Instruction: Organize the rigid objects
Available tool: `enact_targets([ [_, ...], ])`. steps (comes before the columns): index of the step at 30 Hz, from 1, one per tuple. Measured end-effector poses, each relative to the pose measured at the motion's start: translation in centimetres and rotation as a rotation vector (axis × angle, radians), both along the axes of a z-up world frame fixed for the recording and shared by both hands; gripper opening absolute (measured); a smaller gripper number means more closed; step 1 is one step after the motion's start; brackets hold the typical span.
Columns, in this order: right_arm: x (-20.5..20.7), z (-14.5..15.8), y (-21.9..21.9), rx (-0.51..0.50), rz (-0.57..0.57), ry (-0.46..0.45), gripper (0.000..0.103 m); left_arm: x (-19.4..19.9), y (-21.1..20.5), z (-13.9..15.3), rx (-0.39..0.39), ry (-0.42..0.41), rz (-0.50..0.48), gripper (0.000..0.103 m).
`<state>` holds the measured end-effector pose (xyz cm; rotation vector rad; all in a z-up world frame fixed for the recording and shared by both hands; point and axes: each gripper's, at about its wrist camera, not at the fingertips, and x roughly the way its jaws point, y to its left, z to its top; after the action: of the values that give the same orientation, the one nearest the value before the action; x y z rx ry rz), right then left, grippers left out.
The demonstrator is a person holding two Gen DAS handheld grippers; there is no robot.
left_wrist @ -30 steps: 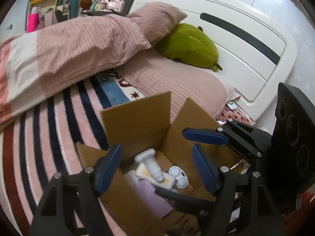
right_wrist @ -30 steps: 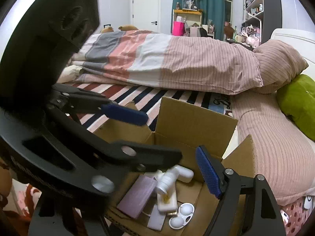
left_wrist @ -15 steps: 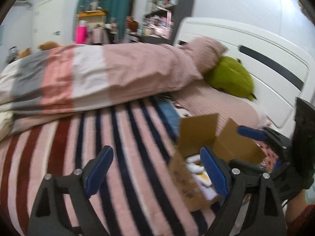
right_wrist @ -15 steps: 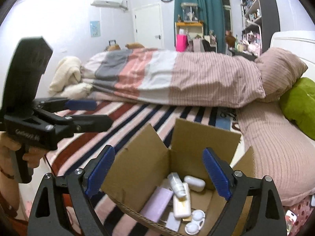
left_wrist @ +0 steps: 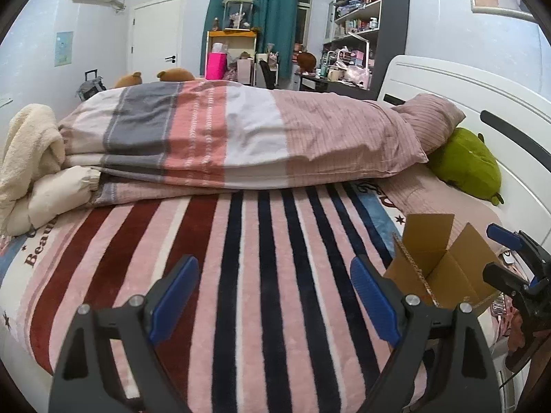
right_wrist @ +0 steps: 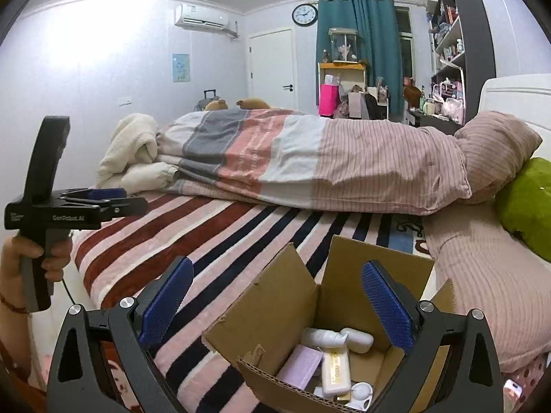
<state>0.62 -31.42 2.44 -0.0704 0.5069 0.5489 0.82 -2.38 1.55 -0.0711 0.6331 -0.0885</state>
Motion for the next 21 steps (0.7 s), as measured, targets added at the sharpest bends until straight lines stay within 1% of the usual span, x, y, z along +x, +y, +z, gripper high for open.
enact_targets([
  [21, -0.01, -0.25, 0.34, 0.019, -0.032, 0.024, 0.098, -0.08, 0.55, -0.08, 0.023, 0.000, 0.012, 0.088],
])
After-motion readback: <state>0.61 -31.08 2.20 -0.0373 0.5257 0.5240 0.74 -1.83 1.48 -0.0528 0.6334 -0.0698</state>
